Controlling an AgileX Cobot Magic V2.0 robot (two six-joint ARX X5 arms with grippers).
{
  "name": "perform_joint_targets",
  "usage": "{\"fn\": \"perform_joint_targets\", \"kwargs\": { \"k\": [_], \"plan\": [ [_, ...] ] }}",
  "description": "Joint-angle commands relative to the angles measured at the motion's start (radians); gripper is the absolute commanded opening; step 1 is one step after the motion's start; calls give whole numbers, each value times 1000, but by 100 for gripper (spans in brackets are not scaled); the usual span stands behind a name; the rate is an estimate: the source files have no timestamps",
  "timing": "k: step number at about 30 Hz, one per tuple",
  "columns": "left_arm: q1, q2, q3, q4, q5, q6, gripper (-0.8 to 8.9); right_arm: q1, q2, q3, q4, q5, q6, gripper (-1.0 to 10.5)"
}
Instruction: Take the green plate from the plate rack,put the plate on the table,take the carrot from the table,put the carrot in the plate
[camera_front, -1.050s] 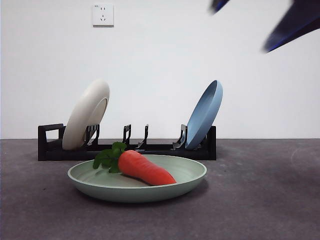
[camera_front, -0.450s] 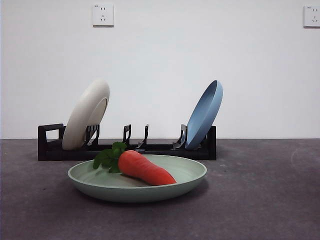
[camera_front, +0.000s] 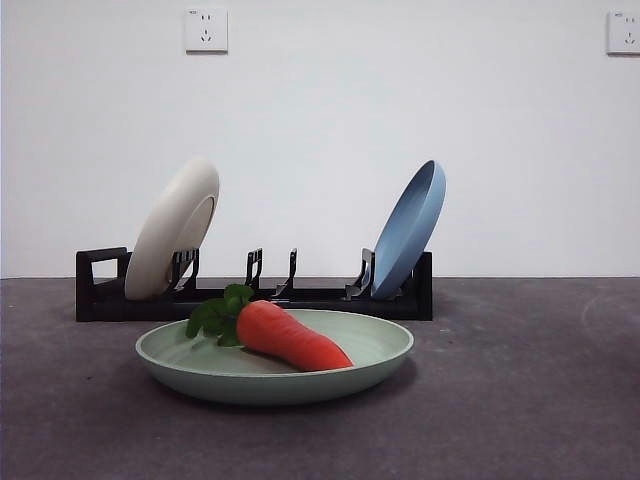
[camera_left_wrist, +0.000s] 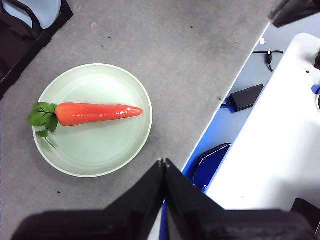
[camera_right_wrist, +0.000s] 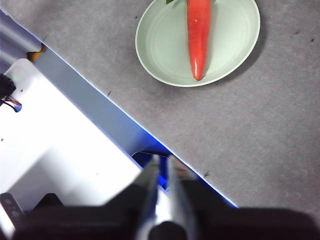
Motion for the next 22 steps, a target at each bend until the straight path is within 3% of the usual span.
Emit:
{"fn": "perform_joint_targets", "kwargs": {
  "k": [1,16,19,22],
  "plan": [
    [-3,0,-3,2,-4,-6,-3,2,-1,-2,2,3,-5,1],
    [-5,-1,-3,11,-5,-5,-3,2,-1,-2,2,3,-5,1],
    [28,-28,-3,58,-96,41,-3,2,-1,-2,2,3,-5,1],
    [113,-69,-3,197,-129,154,-3,2,-1,-2,2,3,-5,1]
  ]
}}
